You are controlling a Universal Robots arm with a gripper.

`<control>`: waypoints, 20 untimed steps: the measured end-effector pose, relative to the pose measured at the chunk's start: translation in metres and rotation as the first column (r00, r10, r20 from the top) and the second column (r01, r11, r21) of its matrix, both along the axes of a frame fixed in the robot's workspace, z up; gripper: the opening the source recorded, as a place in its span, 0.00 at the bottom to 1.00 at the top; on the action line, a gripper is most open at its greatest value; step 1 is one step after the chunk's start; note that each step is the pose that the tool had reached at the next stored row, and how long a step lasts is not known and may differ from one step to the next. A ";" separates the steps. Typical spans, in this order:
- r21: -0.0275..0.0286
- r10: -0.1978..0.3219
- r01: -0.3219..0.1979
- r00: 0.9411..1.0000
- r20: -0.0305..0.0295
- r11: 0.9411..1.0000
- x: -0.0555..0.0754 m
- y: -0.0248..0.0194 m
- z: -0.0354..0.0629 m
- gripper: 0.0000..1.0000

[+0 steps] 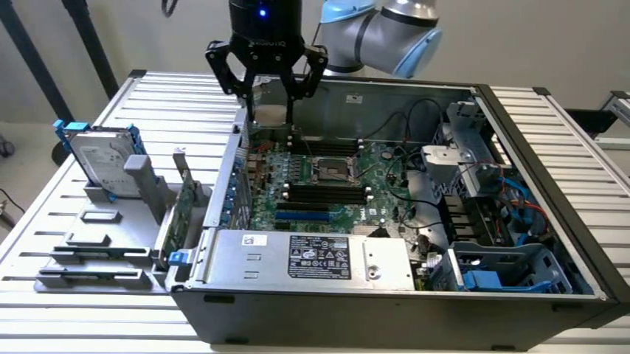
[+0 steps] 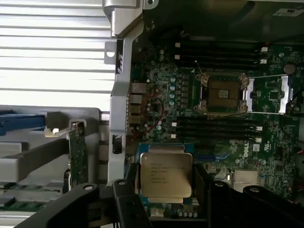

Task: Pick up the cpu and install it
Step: 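Pick up the cpu and move it towards the insertion slot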

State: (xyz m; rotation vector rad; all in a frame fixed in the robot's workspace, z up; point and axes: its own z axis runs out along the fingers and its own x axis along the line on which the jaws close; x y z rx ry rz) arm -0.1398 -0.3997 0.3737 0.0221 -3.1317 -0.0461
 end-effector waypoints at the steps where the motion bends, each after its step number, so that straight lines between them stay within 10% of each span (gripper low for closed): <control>1: 0.000 0.000 0.000 1.000 0.000 1.000 0.003 0.0034 -0.0018 0.55; 14: 0.000 0.000 0.000 1.000 0.000 1.000 0.048 0.0466 -0.0255 0.55; 20: 0.000 0.000 0.000 1.000 0.000 1.000 0.076 0.0555 -0.0366 0.55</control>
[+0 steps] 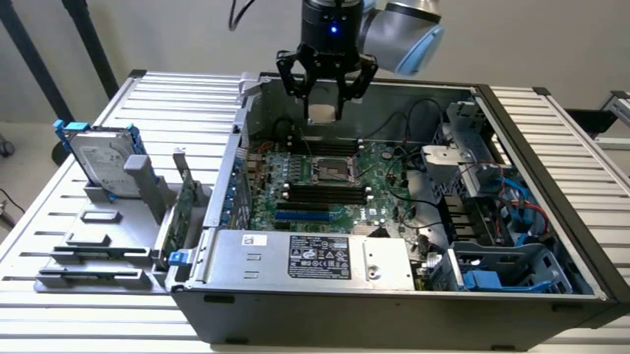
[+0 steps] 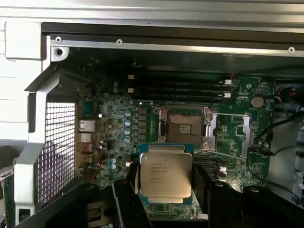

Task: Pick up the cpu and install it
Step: 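Pick up the cpu and move it towards the insertion slot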

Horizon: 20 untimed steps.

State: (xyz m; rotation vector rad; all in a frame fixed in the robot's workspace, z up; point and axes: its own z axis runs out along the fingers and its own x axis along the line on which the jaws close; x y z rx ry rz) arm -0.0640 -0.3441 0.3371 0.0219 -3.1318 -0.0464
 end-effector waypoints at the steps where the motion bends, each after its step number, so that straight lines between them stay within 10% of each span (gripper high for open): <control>1: 0.000 0.000 0.000 1.000 0.000 1.000 0.005 0.0004 -0.0018 0.55; 7: 0.000 -0.002 0.002 1.000 0.000 1.000 0.029 0.0013 -0.0126 0.55; 20: 0.000 -0.049 0.049 0.999 0.000 0.999 0.030 0.0122 -0.0364 0.55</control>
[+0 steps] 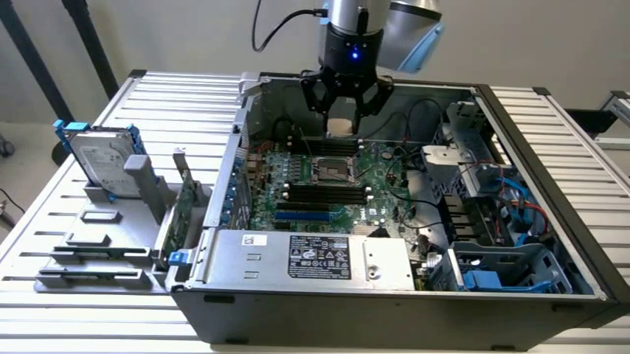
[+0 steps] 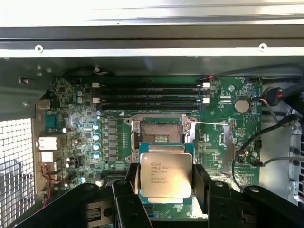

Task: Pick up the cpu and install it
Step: 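Pick up the cpu and move it towards the insertion slot, then place the cpu into insertion slot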

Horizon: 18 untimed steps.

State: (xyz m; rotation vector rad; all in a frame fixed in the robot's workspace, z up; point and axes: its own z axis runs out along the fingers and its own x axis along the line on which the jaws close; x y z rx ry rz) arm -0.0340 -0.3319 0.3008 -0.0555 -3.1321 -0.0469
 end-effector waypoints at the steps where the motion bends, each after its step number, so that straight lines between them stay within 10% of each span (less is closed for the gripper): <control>1: 0.000 0.000 0.000 1.000 0.000 1.000 0.000 0.0004 -0.0018 0.55; 18: -0.003 0.000 0.000 1.000 0.000 1.000 0.000 0.0015 -0.0131 0.55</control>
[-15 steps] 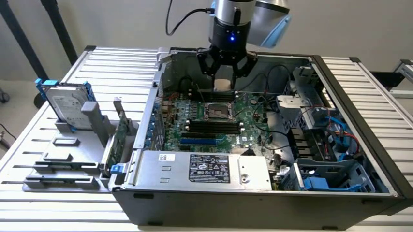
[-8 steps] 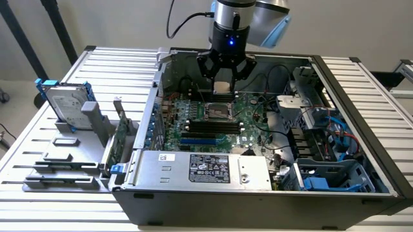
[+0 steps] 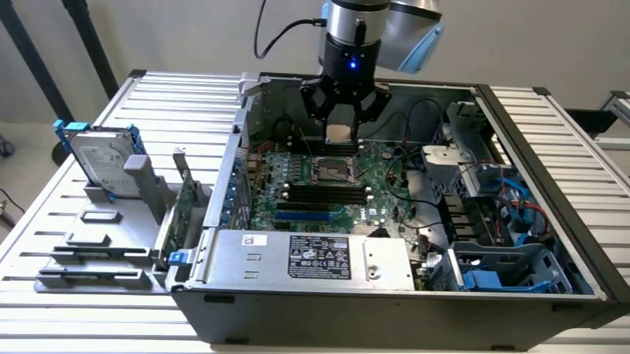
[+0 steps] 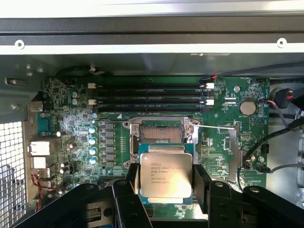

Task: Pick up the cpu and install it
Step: 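Place the cpu into insertion slot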

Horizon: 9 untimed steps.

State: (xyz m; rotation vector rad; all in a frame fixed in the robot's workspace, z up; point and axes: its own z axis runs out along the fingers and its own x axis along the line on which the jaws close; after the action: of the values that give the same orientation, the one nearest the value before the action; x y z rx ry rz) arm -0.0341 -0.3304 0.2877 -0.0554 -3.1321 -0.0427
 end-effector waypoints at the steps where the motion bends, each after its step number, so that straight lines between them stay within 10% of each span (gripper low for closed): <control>1: 0.000 0.000 0.000 1.000 0.000 1.000 0.000 0.0000 0.0000 0.55; 9: -0.001 -0.021 0.021 1.000 -0.001 1.000 -0.002 0.0002 -0.0016 0.55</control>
State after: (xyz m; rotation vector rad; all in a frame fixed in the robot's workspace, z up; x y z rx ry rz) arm -0.0362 -0.3302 0.2861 -0.0876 -3.1304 -0.0409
